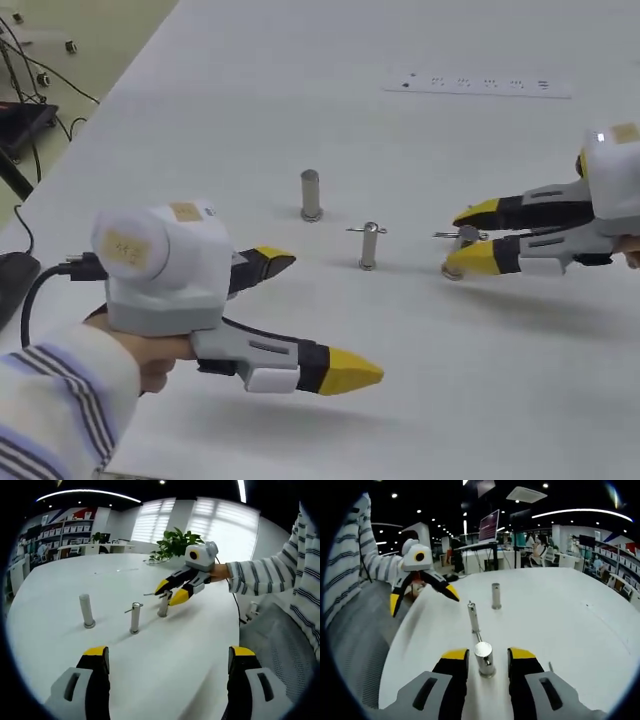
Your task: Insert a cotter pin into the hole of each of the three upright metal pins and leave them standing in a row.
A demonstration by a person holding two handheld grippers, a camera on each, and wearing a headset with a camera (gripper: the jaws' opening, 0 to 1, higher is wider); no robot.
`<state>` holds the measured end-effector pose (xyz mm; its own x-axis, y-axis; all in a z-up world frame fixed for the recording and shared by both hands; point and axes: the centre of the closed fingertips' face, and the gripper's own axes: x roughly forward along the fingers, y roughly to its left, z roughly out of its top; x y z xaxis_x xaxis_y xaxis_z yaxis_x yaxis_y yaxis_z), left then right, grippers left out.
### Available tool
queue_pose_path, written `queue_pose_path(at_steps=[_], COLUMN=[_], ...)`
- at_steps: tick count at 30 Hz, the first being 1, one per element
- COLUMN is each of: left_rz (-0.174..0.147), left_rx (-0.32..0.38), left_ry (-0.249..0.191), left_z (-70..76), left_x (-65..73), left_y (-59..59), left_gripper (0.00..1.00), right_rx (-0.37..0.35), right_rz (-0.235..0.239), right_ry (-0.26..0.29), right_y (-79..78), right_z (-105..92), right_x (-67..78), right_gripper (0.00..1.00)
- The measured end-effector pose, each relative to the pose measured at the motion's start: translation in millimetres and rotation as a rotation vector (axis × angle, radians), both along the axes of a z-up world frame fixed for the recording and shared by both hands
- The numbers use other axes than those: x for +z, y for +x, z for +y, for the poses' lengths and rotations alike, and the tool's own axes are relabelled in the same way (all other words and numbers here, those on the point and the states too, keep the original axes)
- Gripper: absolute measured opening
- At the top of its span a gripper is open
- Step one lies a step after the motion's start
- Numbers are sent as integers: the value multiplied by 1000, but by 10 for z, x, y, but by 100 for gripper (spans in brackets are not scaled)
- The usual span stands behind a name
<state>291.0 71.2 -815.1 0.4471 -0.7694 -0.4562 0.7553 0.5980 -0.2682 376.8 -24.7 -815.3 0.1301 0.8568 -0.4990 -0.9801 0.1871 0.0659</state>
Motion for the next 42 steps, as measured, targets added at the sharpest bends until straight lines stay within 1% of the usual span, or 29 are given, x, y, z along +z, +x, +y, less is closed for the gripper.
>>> queue_pose_path(at_steps=[2, 3, 5, 6, 8, 10, 11, 12, 13, 14, 16, 18, 19, 21, 22, 23, 24, 25, 26, 27, 28, 29, 31, 32, 33, 34, 36, 39, 42], left_rz=[1, 0, 2, 0, -3, -7, -11, -13, -17, -20, -21, -21, -22, -17, -9, 8, 13, 9, 3, 5, 4, 4, 5, -4, -20, -23, -14, -29, -41], left_rx=[2, 4, 6, 11, 16, 22, 25, 27, 32, 35, 38, 35, 34, 33, 33, 42, 45, 40, 37, 37, 39, 41, 47, 56, 63, 67, 83, 97, 114], left_ry=[-2, -3, -2, -1, 0, 0, 1, 2, 3, 3, 0, 5, 10, 6, 2, 3, 13, 32, 41, 45, 41, 32, 26, 36, 48, 47, 38, 48, 54], left_z=[6, 12, 26, 38, 54, 74, 83, 90, 103, 107, 109, 109, 113, 114, 112, 123, 137, 156, 163, 168, 172, 174, 184, 203, 227, 241, 278, 332, 378], left_x=[7, 10, 11, 16, 27, 48, 59, 68, 81, 89, 97, 95, 93, 99, 100, 88, 75, 60, 58, 56, 68, 80, 89, 90, 96, 100, 106, 118, 119], left_y=[-3, -4, -6, -2, 6, 23, 30, 37, 46, 55, 66, 66, 65, 58, 55, 54, 56, 56, 59, 55, 54, 54, 57, 70, 84, 89, 112, 163, 249], left_gripper=[99, 99, 99, 99, 99, 99, 99, 99, 99, 99, 99, 99, 99, 99, 99, 99, 99, 99, 99, 99, 99, 99, 99, 99, 99, 99, 99, 99, 98], right_rx=[-26, -40, -83, -111, -136, -176, -188, -220, -241, -251, -292, -329, -344, -349, -350, -347, -348, -357, -363, -370, -381, -386, -391, -397, -401, -405, -418, -441, -465], right_rz=[-7, -12, -33, -36, -37, -32, -31, -37, -60, -68, -45, -36, -23, -14, -7, -2, 1, 9, 13, 19, 33, 41, 48, 53, 52, 52, 62, 71, 87], right_ry=[6, 9, 34, 52, 73, 94, 100, 98, 87, 82, 93, 105, 107, 103, 95, 83, 74, 63, 61, 59, 60, 61, 59, 55, 52, 46, 36, 41, 62], right_y=[-16, -16, -8, -10, -37, -73, -94, -115, -111, -154, -191, -253, -279, -341, -365, -400, -417, -435, -443, -451, -465, -476, -496, -506, -510, -514, -523, -531, -526], right_z=[-31, -44, -69, -87, -103, -126, -133, -164, -195, -216, -251, -302, -319, -336, -343, -350, -355, -364, -369, -375, -382, -384, -400, -411, -424, -438, -467, -497, -524], right_x=[40, 61, 150, 205, 275, 345, 365, 383, 384, 385, 388, 406, 404, 401, 390, 374, 365, 349, 343, 337, 329, 325, 312, 297, 287, 272, 242, 235, 246], right_gripper=[37, 41, 45, 48, 51, 55, 57, 60, 63, 65, 69, 73, 76, 79, 80, 81, 82, 86, 90, 94, 98, 100, 100, 100, 100, 100, 100, 100, 100])
